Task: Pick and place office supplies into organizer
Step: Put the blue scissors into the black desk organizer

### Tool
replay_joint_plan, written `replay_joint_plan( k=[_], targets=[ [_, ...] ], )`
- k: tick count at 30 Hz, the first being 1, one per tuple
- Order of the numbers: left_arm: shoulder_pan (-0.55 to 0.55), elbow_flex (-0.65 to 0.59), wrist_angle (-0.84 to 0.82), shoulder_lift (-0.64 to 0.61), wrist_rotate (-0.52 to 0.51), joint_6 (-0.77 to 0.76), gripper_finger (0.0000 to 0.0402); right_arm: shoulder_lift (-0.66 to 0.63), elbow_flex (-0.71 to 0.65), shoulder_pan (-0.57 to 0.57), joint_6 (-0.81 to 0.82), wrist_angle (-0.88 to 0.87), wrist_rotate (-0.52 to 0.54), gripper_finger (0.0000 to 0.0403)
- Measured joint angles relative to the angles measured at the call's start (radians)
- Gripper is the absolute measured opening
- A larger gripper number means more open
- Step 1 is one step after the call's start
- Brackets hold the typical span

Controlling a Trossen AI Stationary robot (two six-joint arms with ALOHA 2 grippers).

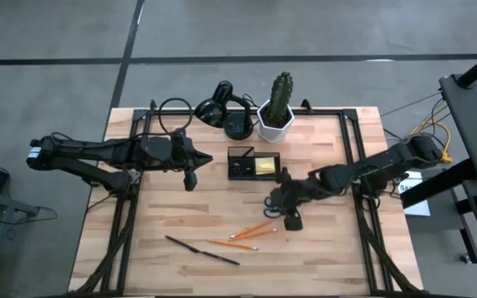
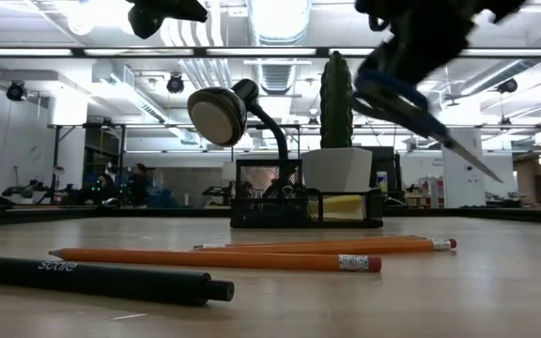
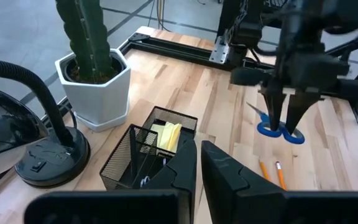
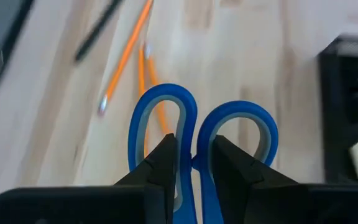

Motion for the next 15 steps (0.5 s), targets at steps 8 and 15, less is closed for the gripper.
replay_joint_plan(
  k=[8,15],
  targets=[
    [0.0,0.0,-0.003,0.0,0.0,0.0,0.0008,-0.032,0.0,-0.095,0.019,0.127,0.034,0.0066],
    [0.0,0.0,-0.003,0.0,0.0,0.0,0.0008,-0.034,0.001,-0.162,0.019,0.256,0.062,0.0066]
  ],
)
